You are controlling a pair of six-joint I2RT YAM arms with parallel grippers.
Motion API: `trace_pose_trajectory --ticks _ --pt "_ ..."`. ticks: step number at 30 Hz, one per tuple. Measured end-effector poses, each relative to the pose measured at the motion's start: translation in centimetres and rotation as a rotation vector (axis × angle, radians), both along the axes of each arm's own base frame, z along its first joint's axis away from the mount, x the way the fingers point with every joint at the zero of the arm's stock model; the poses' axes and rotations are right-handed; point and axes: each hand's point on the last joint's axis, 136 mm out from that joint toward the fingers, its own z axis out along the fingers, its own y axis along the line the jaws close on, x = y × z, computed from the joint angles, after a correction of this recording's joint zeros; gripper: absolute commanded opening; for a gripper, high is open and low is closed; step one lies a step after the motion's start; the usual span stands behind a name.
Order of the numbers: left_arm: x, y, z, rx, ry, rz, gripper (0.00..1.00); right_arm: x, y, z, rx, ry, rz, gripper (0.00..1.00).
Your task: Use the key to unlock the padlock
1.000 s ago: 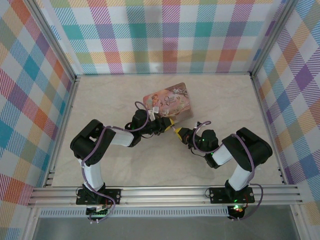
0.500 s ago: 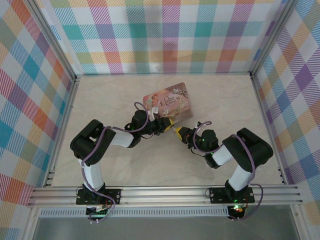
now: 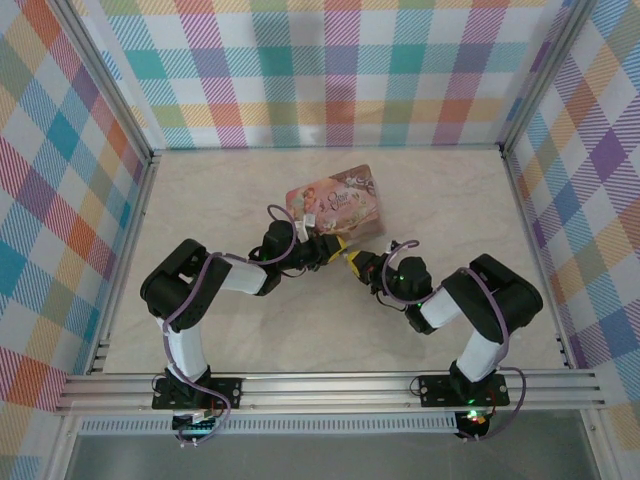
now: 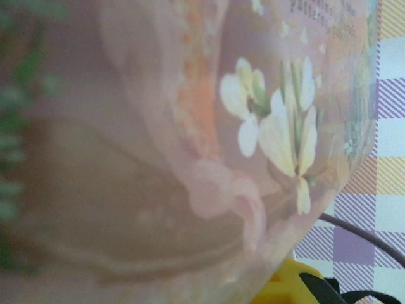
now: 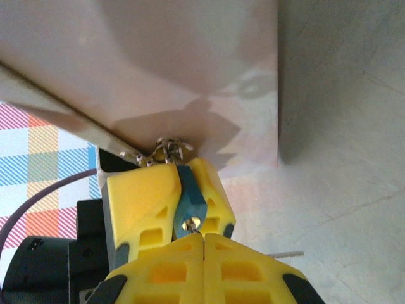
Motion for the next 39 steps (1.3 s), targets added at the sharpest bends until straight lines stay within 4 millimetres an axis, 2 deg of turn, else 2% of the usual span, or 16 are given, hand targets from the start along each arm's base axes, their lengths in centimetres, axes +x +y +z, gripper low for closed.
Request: trace_pose_trajectory --ticks 7,15,19,25,30,35,39 --pt "1.6 0.8 -0.6 0.025 -0.018 0.09 0.0 1.8 1.0 -0.6 -0.003 0.019 -0.019 0.0" --pt "2.0 1.1 -0.7 0.023 -0.027 0.122 0.0 2.3 1.2 -0.7 -0.009 0.03 -0.028 0.0" --pt "2.0 1.2 -0.9 0.034 -0.03 0.119 0.0 2.1 1.1 -0.8 -0.012 0.033 -0.028 0.1" --pt "-0.1 0.0 -1.6 0.093 -0.027 0.032 0.0 -0.1 0.9 -1.8 -0.031 0.041 0.007 0.28" --pt "-1.8 -0.9 -2.1 0.144 0.005 -0.034 0.0 -2.3 -0.3 -2.6 -0.062 0.053 0.026 0.33" --pt "-2.7 -0.5 -2.4 0.192 0.049 -0.048 0.0 -3.6 -1.1 -1.5 -0.101 0.026 0.043 0.38" --pt "-3.2 0.3 -2.7 0.252 0.091 -0.034 0.0 -4.6 -1.9 0.4 -0.163 -0.014 0.054 0.42"
